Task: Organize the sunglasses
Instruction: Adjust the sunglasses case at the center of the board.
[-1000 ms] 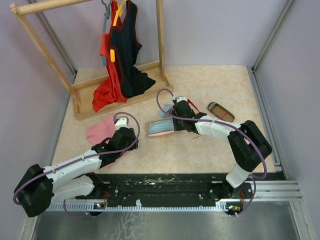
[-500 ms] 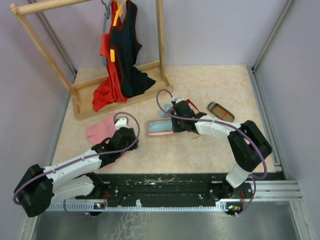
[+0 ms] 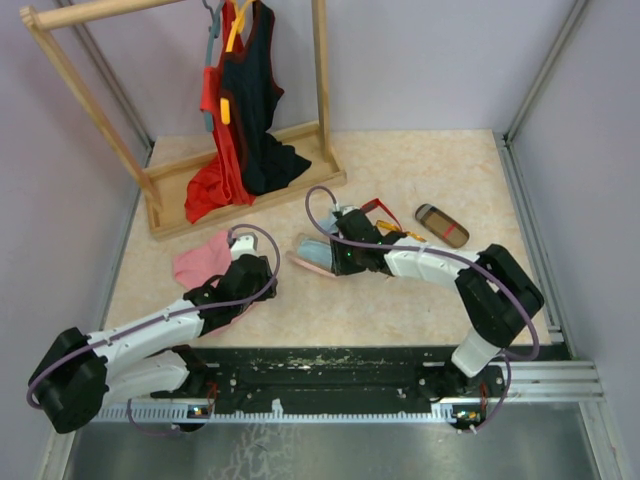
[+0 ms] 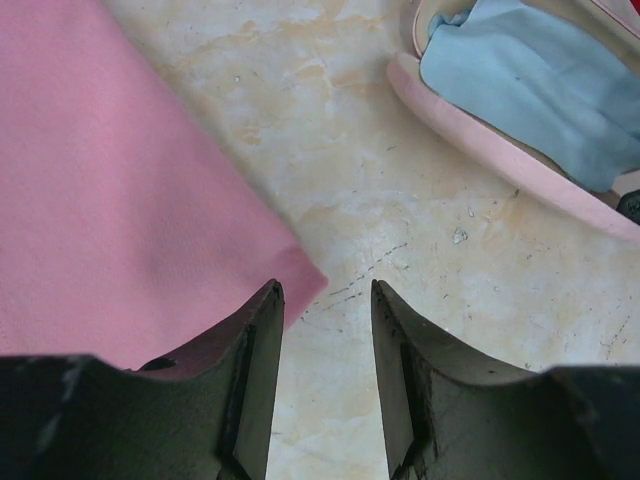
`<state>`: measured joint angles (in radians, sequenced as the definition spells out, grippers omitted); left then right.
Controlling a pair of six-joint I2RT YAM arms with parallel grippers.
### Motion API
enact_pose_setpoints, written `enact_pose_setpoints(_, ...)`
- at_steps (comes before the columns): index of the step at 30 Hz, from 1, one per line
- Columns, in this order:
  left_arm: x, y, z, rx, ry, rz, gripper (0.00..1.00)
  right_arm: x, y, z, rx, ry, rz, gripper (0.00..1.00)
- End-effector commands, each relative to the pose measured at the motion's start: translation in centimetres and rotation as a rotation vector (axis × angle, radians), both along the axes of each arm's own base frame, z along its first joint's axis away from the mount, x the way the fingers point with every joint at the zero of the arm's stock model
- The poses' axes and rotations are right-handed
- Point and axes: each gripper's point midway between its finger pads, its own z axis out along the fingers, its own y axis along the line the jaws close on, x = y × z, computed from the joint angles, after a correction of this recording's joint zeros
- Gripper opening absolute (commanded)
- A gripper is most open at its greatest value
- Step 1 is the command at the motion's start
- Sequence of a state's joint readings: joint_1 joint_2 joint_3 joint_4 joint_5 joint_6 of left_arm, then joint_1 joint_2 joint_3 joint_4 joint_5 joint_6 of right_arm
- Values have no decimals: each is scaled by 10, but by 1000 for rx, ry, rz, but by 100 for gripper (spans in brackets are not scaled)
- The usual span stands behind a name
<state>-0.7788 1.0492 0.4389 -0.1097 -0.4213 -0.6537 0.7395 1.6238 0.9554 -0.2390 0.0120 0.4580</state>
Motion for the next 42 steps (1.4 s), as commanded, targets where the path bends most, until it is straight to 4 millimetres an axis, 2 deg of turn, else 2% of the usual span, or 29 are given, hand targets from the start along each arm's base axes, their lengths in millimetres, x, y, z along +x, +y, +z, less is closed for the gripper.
enact_pose_setpoints(1, 7, -3, 9, -11, -28, 1, 47, -9, 13, 24, 99, -5, -11, 34)
enact_pose_setpoints(5, 8, -4, 10, -15, -34, 4, 48, -9, 15, 40, 142, -36, -14, 38)
enact_pose_setpoints(8, 9, -5, 11, -16, -37, -1, 48, -3, 13, 59, 150, -105, -3, 41)
enact_pose_setpoints(12, 13, -9, 17, -21, -49, -11, 48, 18, 8, 79, 96, -227, 29, 42)
enact_pose_setpoints(16, 16, -15, 26, -37, -68, -30, 49, 43, 2, 83, 11, -288, 97, 41)
enact_pose_setpoints(20, 17, -17, 30, -40, -77, -43, 49, 62, 5, 76, -51, -290, 176, 37)
enact_pose_setpoints(22, 16, -17, 30, -40, -74, -50, 49, 67, 11, 77, -59, -293, 231, 31)
enact_pose_setpoints(23, 15, -17, 29, -38, -72, -52, 49, 68, 15, 66, -74, -273, 258, 30)
enact_pose_setpoints(32, 13, -14, 29, -40, -70, -48, 49, 83, 25, 52, -124, -259, 331, 37)
enact_pose_setpoints(42, 13, -11, 28, -31, -70, -43, 49, 92, 25, 36, -166, -236, 329, 37)
